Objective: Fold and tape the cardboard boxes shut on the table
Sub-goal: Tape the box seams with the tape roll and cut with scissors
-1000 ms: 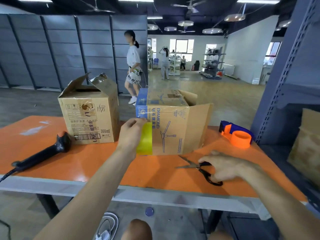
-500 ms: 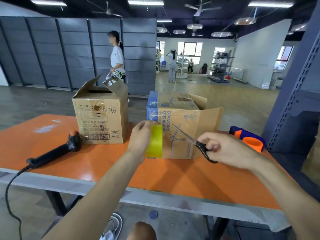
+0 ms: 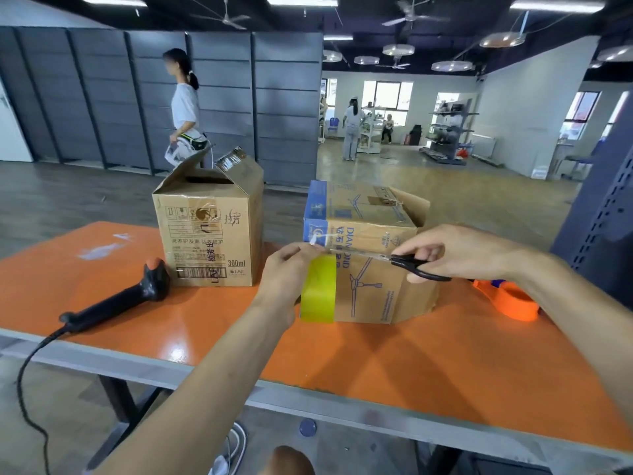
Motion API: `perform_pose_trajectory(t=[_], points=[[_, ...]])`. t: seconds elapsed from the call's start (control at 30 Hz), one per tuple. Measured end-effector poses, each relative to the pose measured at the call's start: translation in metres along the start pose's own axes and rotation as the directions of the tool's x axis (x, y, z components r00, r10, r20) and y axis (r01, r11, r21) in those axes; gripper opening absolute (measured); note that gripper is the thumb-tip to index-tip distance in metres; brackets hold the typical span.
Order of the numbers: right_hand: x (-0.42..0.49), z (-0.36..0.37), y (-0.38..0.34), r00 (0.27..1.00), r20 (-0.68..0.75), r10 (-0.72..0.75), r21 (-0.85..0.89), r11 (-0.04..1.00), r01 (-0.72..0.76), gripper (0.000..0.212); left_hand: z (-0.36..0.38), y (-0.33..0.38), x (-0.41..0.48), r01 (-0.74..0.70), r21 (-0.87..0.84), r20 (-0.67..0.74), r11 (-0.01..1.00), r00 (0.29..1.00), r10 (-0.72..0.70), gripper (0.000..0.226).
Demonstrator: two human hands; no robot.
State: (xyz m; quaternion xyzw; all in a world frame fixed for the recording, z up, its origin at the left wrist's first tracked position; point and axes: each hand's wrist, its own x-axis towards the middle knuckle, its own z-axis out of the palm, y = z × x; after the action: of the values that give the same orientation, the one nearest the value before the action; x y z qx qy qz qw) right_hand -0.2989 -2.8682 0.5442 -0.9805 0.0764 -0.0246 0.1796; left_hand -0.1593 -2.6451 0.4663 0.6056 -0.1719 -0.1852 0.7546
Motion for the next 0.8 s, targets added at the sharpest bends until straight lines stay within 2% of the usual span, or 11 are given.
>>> perform_pose_trajectory(t=[0.2, 0.47, 0.6, 0.8], points=[[0.010, -0.005, -0.005, 0.998, 0.040, -0.042, 0.108, 0.993, 0.037, 0.035, 0.000, 0.001, 0.000, 0.022, -0.005, -0.007, 1.000, 1.000, -0.022, 0.011], [0.016, -0.008, -0.004, 0.998, 0.055, -0.032, 0.108, 0.994, 0.026, 0.036, 0.002, 0.004, 0.001, 0.048, -0.048, -0.034, 0.998, 0.998, -0.049, 0.020], [0.019, -0.009, 0.000, 0.999, 0.024, -0.041, 0.123, 0.992, 0.037, 0.036, 0.001, 0.009, 0.001, 0.076, -0.058, -0.047, 0.995, 0.996, -0.079, 0.005], [0.019, -0.006, 0.004, 0.998, 0.055, -0.019, 0.080, 0.997, 0.014, 0.031, 0.001, 0.012, 0.003, 0.105, -0.018, -0.033, 0.994, 0.994, -0.106, 0.004]])
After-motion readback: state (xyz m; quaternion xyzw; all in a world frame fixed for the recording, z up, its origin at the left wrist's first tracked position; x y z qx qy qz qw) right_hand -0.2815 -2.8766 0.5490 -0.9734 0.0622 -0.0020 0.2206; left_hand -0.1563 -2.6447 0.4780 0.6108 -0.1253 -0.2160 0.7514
